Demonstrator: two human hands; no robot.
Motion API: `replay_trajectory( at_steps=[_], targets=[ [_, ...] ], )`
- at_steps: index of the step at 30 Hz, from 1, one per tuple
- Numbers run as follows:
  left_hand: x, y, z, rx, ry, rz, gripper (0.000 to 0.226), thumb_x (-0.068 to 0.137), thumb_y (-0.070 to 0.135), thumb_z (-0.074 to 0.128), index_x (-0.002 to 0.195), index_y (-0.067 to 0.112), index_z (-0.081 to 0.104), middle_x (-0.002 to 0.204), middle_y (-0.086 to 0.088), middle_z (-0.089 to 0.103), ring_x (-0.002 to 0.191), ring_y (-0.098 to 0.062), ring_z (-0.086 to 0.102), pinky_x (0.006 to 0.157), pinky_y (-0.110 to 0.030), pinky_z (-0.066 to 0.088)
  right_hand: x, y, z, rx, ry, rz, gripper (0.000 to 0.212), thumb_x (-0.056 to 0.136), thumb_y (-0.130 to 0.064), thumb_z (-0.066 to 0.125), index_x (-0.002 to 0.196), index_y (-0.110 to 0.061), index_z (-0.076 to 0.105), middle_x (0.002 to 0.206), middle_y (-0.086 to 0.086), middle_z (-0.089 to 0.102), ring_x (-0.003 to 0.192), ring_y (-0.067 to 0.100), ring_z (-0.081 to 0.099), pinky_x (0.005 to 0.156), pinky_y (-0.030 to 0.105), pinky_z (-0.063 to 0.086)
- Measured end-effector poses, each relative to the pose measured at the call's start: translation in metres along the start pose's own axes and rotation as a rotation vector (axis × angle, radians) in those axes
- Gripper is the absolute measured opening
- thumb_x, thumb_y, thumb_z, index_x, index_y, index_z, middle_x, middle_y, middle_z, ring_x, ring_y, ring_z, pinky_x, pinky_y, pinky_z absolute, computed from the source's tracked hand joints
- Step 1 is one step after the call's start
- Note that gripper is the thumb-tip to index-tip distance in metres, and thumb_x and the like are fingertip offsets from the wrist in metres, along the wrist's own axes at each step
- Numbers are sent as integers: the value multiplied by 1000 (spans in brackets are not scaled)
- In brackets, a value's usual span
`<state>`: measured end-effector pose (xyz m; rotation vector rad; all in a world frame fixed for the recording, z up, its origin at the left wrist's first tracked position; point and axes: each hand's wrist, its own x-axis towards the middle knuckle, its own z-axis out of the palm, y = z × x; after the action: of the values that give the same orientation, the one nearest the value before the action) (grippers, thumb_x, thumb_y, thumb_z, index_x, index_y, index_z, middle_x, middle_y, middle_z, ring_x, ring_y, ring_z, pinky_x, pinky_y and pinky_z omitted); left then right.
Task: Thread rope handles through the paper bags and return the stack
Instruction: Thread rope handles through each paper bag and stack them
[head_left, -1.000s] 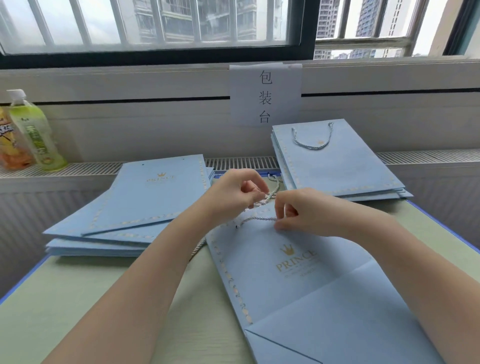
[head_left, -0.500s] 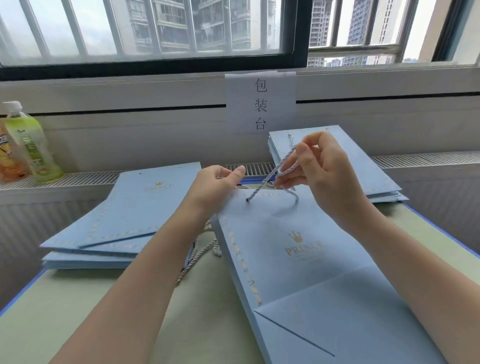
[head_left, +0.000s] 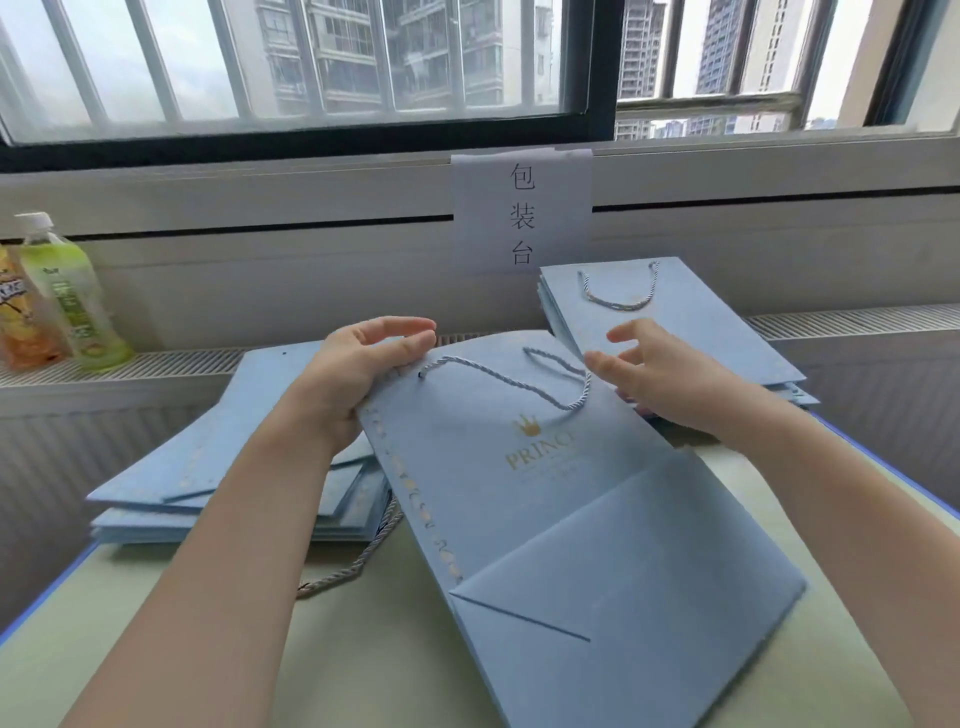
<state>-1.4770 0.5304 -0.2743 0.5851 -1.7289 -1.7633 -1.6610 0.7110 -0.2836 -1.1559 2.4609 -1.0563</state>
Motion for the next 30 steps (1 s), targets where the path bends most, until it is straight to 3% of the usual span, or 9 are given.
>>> replay_trajectory(
  at_steps=[3,6,9,12,14,19,24,27,30],
  targets=[
    [1,2,-4,-59,66,45,8,79,11,68,86,14,68,63,0,67,50,-11,62,53,-20,54,0,5,0,40,-110,108,60,81,-60,57,127,-24,46,112,1,58,90,24,60,83,39,50],
    [2,1,-8,-82,104,54,5,81,12,67,84,14,68,63,2,67,50,-10,61,53,-19,54,0,6,3,80,-155,91,37,77,-59,63,91,-25,61,84,-1,62,71,24,62,65,37,51],
    [5,0,-15,-142,231,76,10,89,14,60,86,17,69,60,4,65,50,-9,59,53,-18,51,-4,2,5,218,-246,16,38,85,-45,63,59,-20,52,62,5,42,52,19,36,48,27,26],
    [7,1,-22,-366,404,141,18,93,15,52,86,19,68,65,6,68,62,-7,63,64,-21,50,-5,-1,11,441,-219,-50,38,83,-41,67,85,-4,64,92,23,68,75,25,62,68,36,49],
    [6,3,-20,-449,494,252,16,96,15,49,89,17,64,75,5,69,66,-5,64,68,-21,51,-5,-3,13,553,-124,-82,57,72,-48,70,97,3,62,100,27,65,82,28,58,76,44,43],
    [4,3,1,-346,266,310,27,92,40,51,101,15,58,83,5,68,77,-10,66,62,-25,53,2,-2,9,660,245,-121,38,90,-29,61,95,8,59,83,11,62,69,18,59,66,37,48],
    [4,-19,21,87,-110,23,20,91,15,58,110,9,63,99,-8,73,81,-23,71,67,-35,59,8,9,5,701,469,-57,25,93,-25,58,81,-3,61,77,9,62,65,18,56,64,37,52],
    [12,-28,22,18,50,18,13,91,18,59,96,8,66,86,-8,73,67,-19,70,61,-33,58,10,9,-8,1086,540,-26,20,96,-12,50,76,-12,51,63,-1,43,43,6,37,38,17,33],
    [16,-33,24,-105,187,-3,24,92,29,57,84,7,64,71,-5,70,53,-16,65,48,-27,54,4,3,-15,1222,401,35,23,94,-4,47,72,-9,54,49,-5,45,37,5,33,37,14,25]
  ],
)
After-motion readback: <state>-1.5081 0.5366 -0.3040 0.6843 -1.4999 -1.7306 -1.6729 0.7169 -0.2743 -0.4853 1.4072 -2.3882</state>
